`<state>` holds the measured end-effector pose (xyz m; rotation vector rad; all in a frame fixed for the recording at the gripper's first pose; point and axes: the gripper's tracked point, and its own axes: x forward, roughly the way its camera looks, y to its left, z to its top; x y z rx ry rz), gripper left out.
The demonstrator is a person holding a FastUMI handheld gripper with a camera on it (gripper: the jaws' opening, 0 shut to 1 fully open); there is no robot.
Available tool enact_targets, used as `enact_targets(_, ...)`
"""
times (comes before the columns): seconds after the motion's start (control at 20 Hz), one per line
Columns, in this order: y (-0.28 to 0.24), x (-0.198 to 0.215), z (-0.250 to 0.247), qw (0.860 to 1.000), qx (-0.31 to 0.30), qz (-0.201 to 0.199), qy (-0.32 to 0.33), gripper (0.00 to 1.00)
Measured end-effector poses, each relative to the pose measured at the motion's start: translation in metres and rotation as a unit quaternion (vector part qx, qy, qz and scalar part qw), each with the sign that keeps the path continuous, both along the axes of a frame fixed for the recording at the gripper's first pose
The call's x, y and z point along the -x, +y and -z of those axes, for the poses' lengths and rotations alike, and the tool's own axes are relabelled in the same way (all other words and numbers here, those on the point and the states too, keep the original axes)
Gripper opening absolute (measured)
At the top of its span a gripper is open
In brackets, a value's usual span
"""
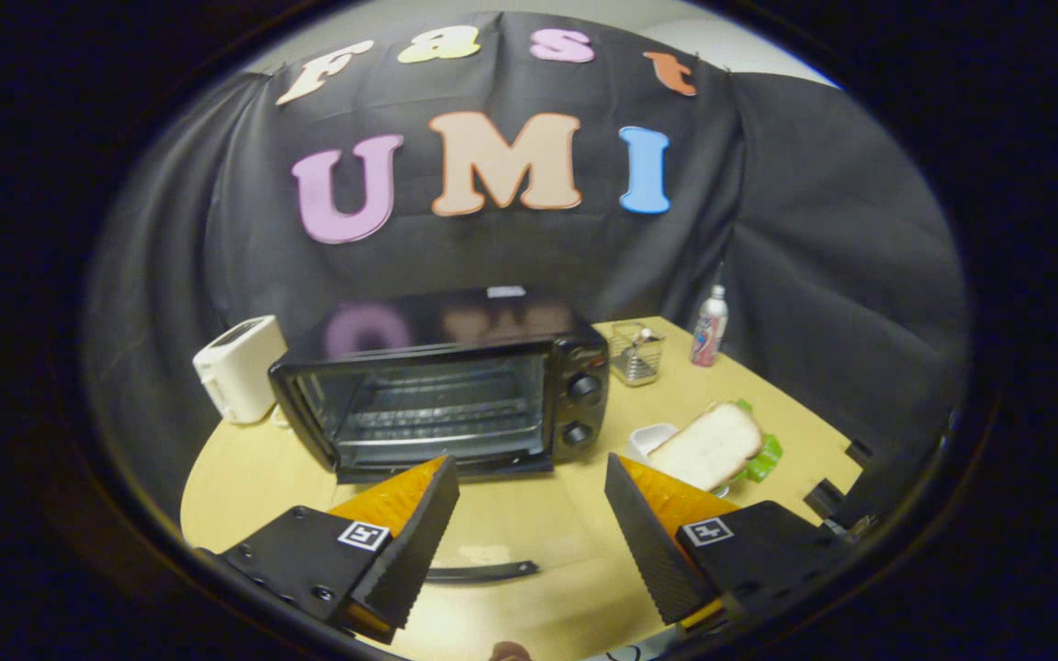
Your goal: Open the toaster oven, put the food inside, and close the toaster oven door.
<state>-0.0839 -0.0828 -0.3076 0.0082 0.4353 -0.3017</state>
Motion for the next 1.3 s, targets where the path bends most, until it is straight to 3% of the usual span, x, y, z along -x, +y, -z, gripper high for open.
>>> enact_targets(0.4, -0.112, -0.011, -0.027, 0.99, -0.017, 0.13, -0.054, 0.99)
enact_targets(0.8, -0.205, 0.003, -0.003, 0.976, -0.037, 0.213, -0.037, 0.99)
enact_targets(1.05, -0.232, 0.003, 0.044, 0.972, -0.075, 0.224, -0.006, 0.99)
enact_targets(1.3, -0.239, -0.016, 0.089, 0.973, -0.13, 0.19, 0.014, 0.99)
